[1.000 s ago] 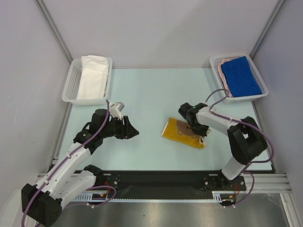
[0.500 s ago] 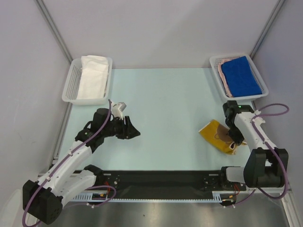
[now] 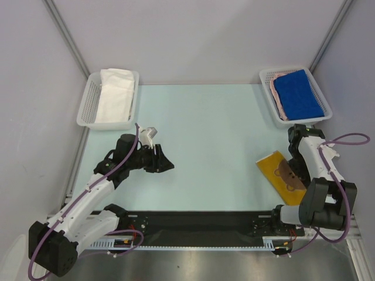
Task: Fold and stack the towels
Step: Neatly place the folded towel into the bin
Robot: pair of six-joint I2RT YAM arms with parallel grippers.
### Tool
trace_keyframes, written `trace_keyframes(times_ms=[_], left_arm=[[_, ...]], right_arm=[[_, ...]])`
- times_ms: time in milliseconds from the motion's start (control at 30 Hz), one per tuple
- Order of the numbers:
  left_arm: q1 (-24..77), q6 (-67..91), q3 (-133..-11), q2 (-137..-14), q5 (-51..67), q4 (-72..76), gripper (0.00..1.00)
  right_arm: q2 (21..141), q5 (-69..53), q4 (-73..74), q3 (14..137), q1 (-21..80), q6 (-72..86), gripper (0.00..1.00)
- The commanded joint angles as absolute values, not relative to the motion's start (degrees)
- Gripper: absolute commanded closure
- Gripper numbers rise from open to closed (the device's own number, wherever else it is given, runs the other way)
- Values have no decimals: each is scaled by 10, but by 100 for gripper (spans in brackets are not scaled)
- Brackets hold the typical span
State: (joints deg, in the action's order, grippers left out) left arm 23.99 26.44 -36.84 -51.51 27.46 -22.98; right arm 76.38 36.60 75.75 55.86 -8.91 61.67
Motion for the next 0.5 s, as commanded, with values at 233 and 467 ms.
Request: trace_keyframes(times_ms=[233,467], left_arm=[[237,253,-367,-508,287,-213,50],[237,252,-369,-504,273,-217,49]], right_arm=[[687,294,678,578,-42,585,3],[735,260,504,587,26,576,18]])
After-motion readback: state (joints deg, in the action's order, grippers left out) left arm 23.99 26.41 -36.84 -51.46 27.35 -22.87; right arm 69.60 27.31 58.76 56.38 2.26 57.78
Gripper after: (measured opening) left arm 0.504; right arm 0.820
